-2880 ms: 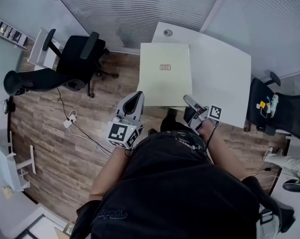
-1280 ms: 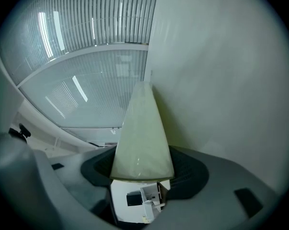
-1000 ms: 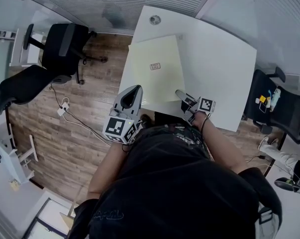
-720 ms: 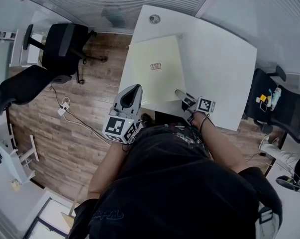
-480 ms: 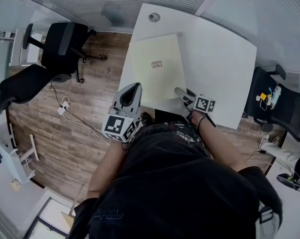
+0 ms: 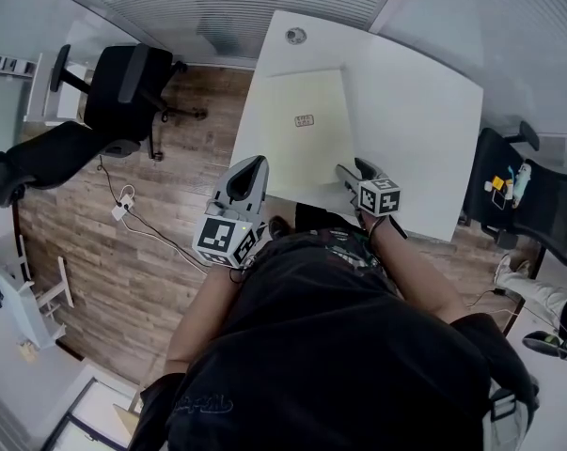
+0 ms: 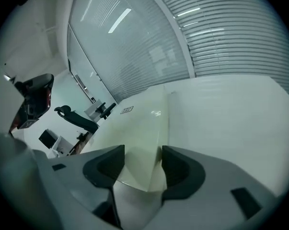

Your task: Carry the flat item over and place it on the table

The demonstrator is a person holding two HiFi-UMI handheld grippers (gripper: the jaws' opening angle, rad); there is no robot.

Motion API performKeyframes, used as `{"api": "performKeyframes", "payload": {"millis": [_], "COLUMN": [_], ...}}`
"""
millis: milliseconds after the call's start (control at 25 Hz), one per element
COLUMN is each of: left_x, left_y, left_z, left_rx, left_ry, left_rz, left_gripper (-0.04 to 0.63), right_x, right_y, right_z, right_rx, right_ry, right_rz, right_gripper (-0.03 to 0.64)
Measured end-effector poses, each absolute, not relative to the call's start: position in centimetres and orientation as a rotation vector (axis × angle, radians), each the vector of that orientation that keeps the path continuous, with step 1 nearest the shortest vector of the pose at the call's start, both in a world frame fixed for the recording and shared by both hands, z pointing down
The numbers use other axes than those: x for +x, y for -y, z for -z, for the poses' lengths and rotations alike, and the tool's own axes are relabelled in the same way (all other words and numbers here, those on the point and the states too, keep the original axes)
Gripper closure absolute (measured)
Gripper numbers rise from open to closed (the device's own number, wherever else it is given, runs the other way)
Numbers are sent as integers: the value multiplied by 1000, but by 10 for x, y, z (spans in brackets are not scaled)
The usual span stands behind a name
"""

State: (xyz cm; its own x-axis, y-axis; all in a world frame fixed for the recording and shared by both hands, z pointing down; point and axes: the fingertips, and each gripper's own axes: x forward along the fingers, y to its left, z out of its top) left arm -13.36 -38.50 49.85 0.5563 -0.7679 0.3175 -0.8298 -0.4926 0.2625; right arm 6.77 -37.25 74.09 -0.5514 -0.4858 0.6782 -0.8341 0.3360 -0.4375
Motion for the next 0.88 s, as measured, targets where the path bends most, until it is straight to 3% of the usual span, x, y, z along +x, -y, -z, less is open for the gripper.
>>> {"api": "performKeyframes", "payload": {"millis": [520, 880], "left_x": [-147, -151], "left_y": [343, 313], "left_z": [-474, -454], "left_rx": [2482, 2553], "left_ry": [1278, 1240], "left_rz": [-166, -120], "left_gripper": [581, 580], "right_x": [49, 10], "right_y": [363, 346], "right_z": [-675, -615], "right_rx": [1261, 1240], "right_ry": [2240, 2373], "right_rz": [-807, -691], "right_gripper": [554, 594]}}
